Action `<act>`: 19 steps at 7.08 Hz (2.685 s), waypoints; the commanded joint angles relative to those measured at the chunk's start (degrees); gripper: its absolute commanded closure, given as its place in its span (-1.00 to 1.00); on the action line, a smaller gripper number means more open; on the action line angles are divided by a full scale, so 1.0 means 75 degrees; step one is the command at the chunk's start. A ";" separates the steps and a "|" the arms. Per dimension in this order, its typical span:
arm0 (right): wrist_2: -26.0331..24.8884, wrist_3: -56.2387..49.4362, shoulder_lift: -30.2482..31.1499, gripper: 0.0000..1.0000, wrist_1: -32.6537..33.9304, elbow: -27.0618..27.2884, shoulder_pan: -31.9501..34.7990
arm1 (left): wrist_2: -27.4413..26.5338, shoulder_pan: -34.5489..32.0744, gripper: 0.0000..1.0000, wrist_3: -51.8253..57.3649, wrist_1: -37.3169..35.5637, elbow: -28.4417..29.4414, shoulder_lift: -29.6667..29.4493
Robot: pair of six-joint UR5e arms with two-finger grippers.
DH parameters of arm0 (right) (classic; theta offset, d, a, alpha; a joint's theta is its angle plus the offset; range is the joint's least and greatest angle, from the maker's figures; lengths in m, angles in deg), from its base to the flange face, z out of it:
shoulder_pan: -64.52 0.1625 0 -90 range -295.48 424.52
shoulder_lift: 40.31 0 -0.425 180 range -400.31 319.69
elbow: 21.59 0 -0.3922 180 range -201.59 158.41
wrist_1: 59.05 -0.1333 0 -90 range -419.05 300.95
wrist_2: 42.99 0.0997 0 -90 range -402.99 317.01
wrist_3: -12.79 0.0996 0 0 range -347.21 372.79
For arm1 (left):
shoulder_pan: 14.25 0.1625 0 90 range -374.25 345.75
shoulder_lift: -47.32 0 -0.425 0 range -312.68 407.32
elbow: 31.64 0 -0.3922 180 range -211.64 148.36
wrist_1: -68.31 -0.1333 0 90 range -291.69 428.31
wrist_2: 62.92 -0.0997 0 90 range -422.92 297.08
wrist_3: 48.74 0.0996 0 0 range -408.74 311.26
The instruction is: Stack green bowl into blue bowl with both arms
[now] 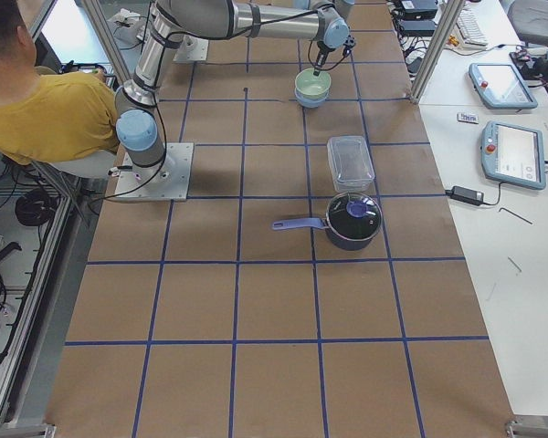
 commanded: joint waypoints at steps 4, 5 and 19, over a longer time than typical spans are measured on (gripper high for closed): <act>0.0222 0.0167 -0.0349 0.44 0.0073 -0.0199 0.0188 | -0.0041 -0.0002 -1.00 0.0093 -0.0008 0.0061 0.0008; 0.0174 -0.0125 -0.0326 -0.98 0.0108 -0.0187 0.0188 | 0.0005 -0.0002 -1.00 0.0093 -0.0008 0.0050 0.0008; -0.0790 -0.4628 0.4887 -1.00 -0.0406 0.3422 -0.2636 | 0.0017 -0.0002 -1.00 0.0093 -0.0008 0.0003 0.0020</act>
